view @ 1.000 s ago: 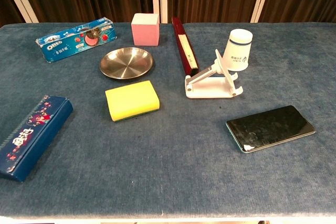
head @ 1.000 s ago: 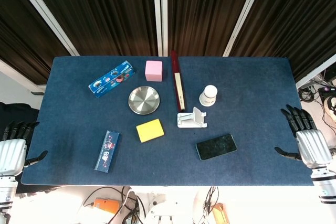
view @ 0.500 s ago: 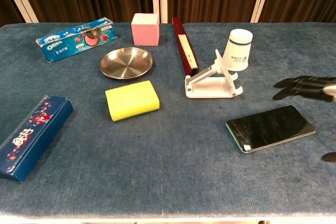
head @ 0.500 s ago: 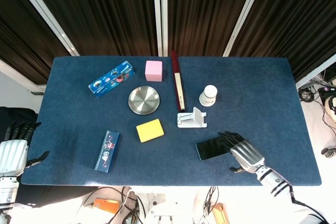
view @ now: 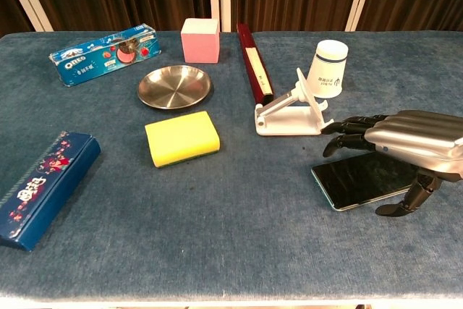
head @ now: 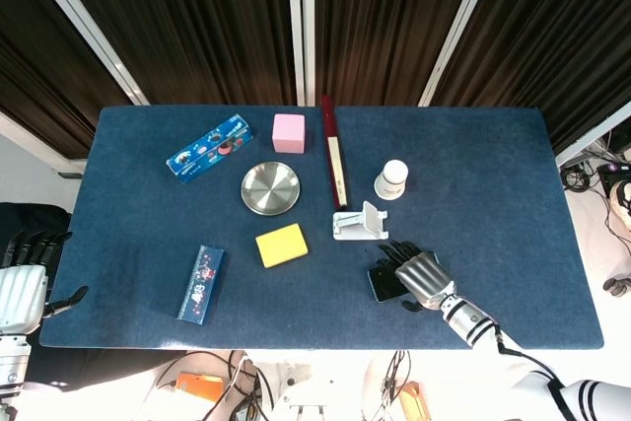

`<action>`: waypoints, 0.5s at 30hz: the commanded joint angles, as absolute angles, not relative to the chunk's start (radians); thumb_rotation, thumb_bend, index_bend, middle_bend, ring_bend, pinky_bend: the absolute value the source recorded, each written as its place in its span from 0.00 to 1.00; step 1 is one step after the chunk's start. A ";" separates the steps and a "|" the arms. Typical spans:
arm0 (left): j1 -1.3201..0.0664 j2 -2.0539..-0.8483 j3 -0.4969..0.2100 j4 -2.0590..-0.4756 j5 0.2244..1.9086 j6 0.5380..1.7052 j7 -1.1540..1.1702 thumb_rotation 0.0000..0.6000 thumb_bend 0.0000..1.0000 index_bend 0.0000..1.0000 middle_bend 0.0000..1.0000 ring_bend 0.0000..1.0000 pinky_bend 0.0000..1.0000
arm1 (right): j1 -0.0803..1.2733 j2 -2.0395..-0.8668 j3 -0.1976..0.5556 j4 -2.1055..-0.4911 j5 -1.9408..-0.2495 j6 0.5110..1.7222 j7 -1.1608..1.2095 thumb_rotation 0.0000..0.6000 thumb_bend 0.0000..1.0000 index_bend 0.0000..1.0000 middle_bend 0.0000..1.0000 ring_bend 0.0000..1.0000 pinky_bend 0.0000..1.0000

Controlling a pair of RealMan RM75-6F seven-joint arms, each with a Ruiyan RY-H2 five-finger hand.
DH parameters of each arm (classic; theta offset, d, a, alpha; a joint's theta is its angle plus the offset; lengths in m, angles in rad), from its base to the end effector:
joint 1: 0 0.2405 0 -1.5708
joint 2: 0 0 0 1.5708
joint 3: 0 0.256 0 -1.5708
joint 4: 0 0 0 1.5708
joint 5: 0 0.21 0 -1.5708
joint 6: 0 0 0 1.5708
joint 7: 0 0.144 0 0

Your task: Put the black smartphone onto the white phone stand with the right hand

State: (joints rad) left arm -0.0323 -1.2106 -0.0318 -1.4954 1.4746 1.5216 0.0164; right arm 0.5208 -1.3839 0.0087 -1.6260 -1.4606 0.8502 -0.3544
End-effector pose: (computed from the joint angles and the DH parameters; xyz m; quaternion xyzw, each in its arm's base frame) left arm -0.3370 0.1609 0.1441 -0.5784 -0.3908 -0.3618 0.6179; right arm -0.2082 -0.2465 -0.0118 0.8425 -0.3295 0.2662 0.3327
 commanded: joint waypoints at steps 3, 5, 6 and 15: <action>-0.033 -1.211 -0.032 -1.495 1.477 1.522 0.018 1.00 0.09 0.17 0.19 0.11 0.00 | 0.536 -1.404 0.013 -1.616 -1.435 0.841 -0.371 1.00 0.41 0.25 0.08 0.00 0.15; -0.033 -1.210 -0.033 -1.496 1.476 1.521 0.019 1.00 0.09 0.17 0.19 0.11 0.00 | 0.542 -1.408 0.011 -1.613 -1.429 0.836 -0.378 1.00 0.42 0.25 0.08 0.00 0.14; -0.033 -1.208 -0.034 -1.496 1.476 1.521 0.020 1.00 0.09 0.17 0.19 0.11 0.00 | 0.547 -1.410 0.009 -1.612 -1.423 0.831 -0.385 1.00 0.43 0.25 0.08 0.00 0.13; -0.029 -1.207 -0.033 -1.496 1.472 1.522 0.016 1.00 0.09 0.17 0.19 0.11 0.00 | 0.564 -1.416 -0.003 -1.611 -1.373 0.816 -0.429 1.00 0.47 0.33 0.08 0.00 0.09</action>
State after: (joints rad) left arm -0.0286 -1.2067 -0.0330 -1.4958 1.4725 1.5218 0.0161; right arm 0.5633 -1.4143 -0.0021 -1.6112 -1.3751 0.8144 -0.4308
